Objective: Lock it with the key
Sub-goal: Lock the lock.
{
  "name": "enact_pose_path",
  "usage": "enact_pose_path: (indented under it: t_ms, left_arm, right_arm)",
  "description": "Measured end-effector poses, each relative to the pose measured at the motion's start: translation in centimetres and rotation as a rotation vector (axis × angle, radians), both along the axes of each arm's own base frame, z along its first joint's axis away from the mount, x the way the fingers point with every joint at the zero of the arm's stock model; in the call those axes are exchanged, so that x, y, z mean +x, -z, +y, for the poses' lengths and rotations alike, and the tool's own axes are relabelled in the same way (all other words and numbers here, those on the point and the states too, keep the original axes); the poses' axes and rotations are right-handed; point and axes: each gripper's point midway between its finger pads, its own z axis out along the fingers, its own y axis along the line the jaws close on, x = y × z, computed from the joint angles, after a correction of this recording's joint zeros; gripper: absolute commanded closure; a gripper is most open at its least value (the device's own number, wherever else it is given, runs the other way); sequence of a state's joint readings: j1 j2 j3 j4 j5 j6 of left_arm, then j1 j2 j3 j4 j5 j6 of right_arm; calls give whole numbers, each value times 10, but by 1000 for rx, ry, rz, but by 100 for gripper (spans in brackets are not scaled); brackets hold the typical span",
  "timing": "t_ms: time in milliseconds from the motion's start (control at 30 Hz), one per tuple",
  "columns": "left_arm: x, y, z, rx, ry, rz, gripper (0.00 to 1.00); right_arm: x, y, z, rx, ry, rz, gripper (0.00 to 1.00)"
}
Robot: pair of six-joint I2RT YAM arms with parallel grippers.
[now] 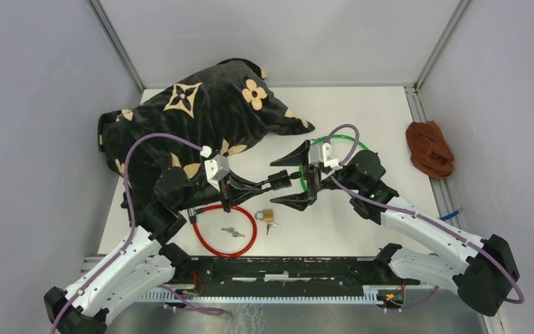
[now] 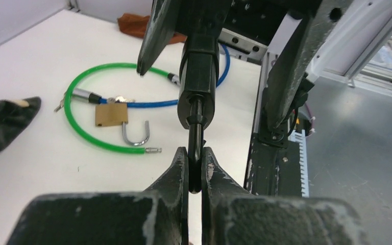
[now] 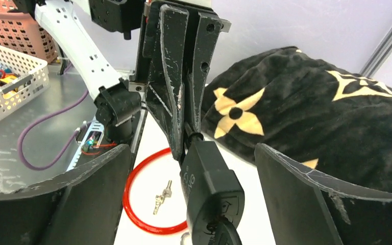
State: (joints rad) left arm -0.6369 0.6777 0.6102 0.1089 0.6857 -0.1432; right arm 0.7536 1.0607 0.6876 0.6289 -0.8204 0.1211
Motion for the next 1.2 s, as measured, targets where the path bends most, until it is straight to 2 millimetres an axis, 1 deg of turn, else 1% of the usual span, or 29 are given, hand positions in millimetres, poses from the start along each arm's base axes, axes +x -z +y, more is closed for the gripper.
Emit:
enact_pose_path:
  t_ms: [133, 333, 400, 533, 600, 667, 733, 800, 833, 867, 900, 1067, 1167, 1200]
  left_arm:
    - [2, 14, 4, 52, -26, 16, 98]
    - [0, 17, 7, 67, -29, 14, 98]
    - [-1, 17, 8, 67, -28, 7, 98]
    - [-1, 17, 8, 69, -25, -1, 98]
    - [-2, 18, 8, 73, -24, -2, 98]
    - [-3, 18, 8, 74, -20, -2, 98]
    - [-3, 18, 8, 73, -17, -3, 98]
    - [-5, 17, 8, 72, -9, -4, 98]
    - [-5, 17, 8, 72, -5, -4, 98]
    - [-6, 17, 8, 71, 1, -4, 98]
    - [-7, 17, 7, 71, 6, -4, 98]
    - [-7, 17, 7, 71, 6, -2, 98]
    - [-9, 16, 7, 64, 10, 13, 66]
    - [-9, 14, 7, 57, 8, 18, 58]
  right_arm:
    - [1, 10, -5, -77, 13, -24, 2]
    - [1, 35, -8, -164, 1, 14, 3]
    - [1, 39, -6, -169, -10, 38, 12]
    - [-4, 42, -4, -139, -47, 96, 35]
    - [-5, 42, -2, -126, -66, 122, 41]
    - [-6, 41, 0, -117, -76, 141, 44]
    - [-6, 39, 1, -106, -81, 153, 51]
    - [-6, 38, 1, -98, -84, 165, 65]
    - [-5, 38, 1, -95, -85, 166, 77]
    - [-5, 38, 1, -93, -85, 170, 91]
    - [-5, 38, 2, -92, -88, 176, 100]
    - [-3, 39, 3, -90, -89, 182, 100]
    - [-3, 38, 3, -78, -86, 189, 100]
    - [-3, 36, 2, -67, -84, 194, 100]
